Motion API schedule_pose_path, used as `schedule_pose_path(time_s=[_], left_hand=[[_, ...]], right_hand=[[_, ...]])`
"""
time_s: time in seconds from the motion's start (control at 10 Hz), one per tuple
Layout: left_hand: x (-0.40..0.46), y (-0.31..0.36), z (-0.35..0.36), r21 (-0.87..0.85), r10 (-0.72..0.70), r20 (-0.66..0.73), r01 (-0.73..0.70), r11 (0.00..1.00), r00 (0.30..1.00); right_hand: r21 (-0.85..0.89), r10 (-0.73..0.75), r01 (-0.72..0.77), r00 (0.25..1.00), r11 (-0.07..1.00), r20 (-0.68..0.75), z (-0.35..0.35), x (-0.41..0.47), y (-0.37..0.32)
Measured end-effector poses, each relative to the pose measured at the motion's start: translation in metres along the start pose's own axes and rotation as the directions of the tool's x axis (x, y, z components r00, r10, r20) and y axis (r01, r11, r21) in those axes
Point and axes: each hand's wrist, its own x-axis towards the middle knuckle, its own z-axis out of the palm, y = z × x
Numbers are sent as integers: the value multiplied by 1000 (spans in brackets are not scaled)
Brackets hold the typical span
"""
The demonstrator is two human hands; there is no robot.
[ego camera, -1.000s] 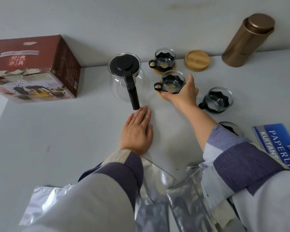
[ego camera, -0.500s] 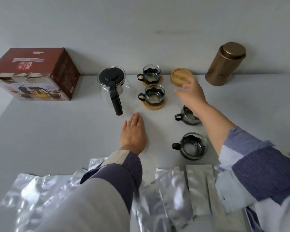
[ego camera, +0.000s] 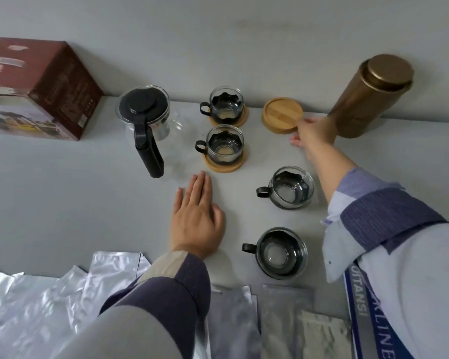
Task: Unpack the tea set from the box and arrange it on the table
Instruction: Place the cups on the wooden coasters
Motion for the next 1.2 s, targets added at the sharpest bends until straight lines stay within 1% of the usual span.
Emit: schedule_pose_path(time_s=[0.1,0.2,0.3,0.4,0.5,0.6,0.9,1.0,1.2], left_hand=[[1,0,0,5,-7,-3,7,1000,1000],[1,0,0,-10,-9,0,9,1000,1000],[1,-1,1,-7,-13,-2,13,1000,1000],[1,-1,1,-10,-5,1,5,1000,1000],[1,-1,1,-15,-1,-2,1,1000,1000],[1,-1,1,-15,-3,-15,3,1000,1000],[0,-1,1,-30,-7,-18,6,1000,1000],[0,-1,1,-39,-13,-34,12,999,999],[0,-2,1,-24,-10,-26,9,1000,1000]], right_hand=[[-14,-3,3,1000,1000,-11,7,13,-3],[-30,50,-50,999,998,-5,10,26,1],[4,101,-102,994,995,29,8,34,-1],[23,93,-94,995,995,21,1,30,-6],[-5,30,-30,1000,1000,5,-7,18,-7],[-28,0,1,1000,1000,25,-16,2,1],[-197,-111,106,994,975,-12,-36,-41,33],[-262,-121,110,992,959,-26,-36,-40,39],[-274,-86,67,995,959,-59,-36,-30,46]])
